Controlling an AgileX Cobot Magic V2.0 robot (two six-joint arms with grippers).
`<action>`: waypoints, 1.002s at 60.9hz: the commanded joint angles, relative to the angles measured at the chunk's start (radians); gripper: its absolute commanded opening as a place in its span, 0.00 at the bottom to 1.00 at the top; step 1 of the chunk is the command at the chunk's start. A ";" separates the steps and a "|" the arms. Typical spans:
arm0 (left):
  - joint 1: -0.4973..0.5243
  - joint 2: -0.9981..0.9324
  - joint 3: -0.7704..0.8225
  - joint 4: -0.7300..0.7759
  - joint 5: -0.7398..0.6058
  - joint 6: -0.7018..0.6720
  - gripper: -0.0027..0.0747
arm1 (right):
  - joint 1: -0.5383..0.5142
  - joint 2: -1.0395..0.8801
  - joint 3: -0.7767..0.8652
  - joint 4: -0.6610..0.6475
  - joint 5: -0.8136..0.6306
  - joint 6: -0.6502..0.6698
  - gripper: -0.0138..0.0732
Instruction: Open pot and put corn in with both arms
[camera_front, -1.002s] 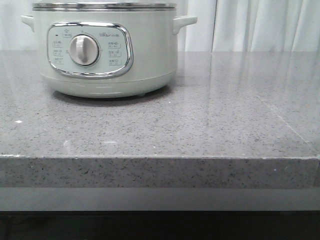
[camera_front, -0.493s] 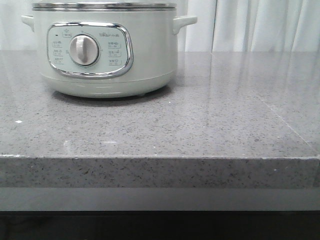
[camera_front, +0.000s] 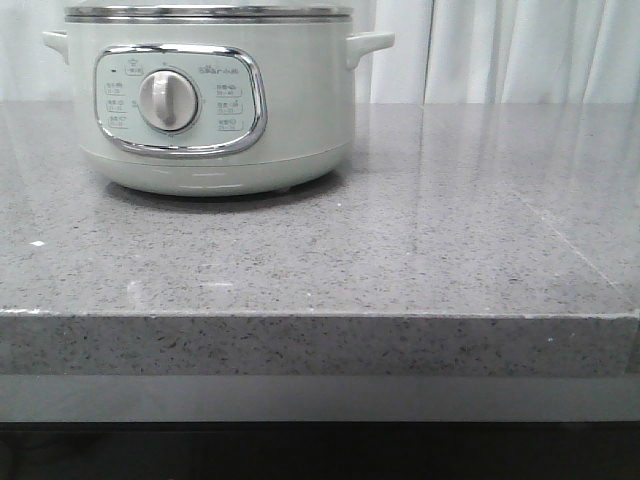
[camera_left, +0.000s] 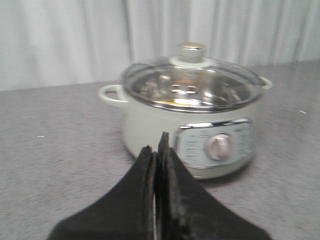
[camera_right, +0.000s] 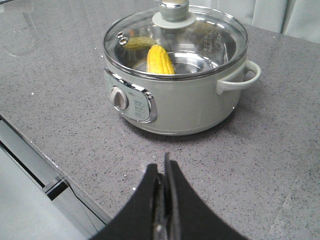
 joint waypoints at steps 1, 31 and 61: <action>0.068 -0.071 0.082 -0.004 -0.165 -0.001 0.01 | -0.003 -0.004 -0.023 0.007 -0.072 -0.008 0.08; 0.186 -0.298 0.470 -0.087 -0.424 -0.002 0.01 | -0.003 -0.004 -0.023 0.007 -0.072 -0.008 0.08; 0.186 -0.293 0.483 -0.097 -0.447 -0.002 0.01 | -0.003 -0.004 -0.023 0.007 -0.069 -0.008 0.08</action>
